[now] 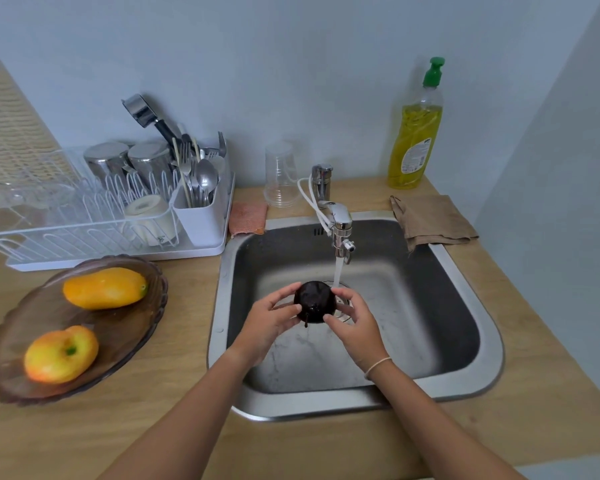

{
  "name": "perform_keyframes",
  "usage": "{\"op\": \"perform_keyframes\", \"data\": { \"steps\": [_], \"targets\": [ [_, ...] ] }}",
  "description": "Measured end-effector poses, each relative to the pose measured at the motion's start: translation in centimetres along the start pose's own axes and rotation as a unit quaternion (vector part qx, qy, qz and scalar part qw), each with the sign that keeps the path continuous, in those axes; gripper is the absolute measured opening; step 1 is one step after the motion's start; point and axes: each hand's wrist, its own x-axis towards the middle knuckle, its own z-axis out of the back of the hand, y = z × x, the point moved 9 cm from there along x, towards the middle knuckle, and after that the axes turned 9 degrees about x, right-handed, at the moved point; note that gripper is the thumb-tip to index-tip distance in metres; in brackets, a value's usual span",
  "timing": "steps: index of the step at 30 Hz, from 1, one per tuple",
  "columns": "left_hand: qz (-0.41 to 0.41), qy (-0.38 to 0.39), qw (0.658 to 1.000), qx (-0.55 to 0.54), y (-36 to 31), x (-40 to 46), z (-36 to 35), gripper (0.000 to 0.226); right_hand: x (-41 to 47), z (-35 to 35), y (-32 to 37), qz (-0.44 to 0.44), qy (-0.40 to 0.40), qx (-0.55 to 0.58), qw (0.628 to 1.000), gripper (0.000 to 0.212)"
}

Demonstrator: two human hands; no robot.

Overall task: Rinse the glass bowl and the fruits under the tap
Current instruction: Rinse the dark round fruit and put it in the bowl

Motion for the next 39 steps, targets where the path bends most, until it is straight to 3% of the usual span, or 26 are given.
{"op": "perform_keyframes", "data": {
  "steps": [15,19,25,30,35,39],
  "targets": [
    [-0.070,-0.036,0.996,0.038,-5.1,-1.8,5.1,0.033,0.9,-5.4,4.3,0.047,-0.021,-0.006,0.999,0.035],
    [-0.100,-0.059,0.992,0.041,-8.8,-2.9,9.6,0.027,2.4,-10.5,7.6,0.074,0.018,0.010,0.997,0.034],
    [-0.093,-0.160,0.979,0.085,-10.9,-7.6,20.2,0.033,2.6,-21.9,8.9,0.062,0.126,-0.007,0.990,0.029],
    [-0.079,-0.192,0.954,0.218,-10.4,-11.1,26.6,0.025,0.9,-28.4,7.5,0.066,0.200,-0.044,0.977,0.031],
    [-0.072,-0.213,0.886,0.405,-9.2,-12.0,29.2,0.038,0.1,-30.8,5.0,0.089,0.247,-0.164,0.951,0.040],
    [-0.073,-0.211,0.848,0.481,-9.1,-11.7,29.4,0.046,0.2,-31.4,4.5,0.111,0.263,-0.246,0.926,0.046]
  ]
}}
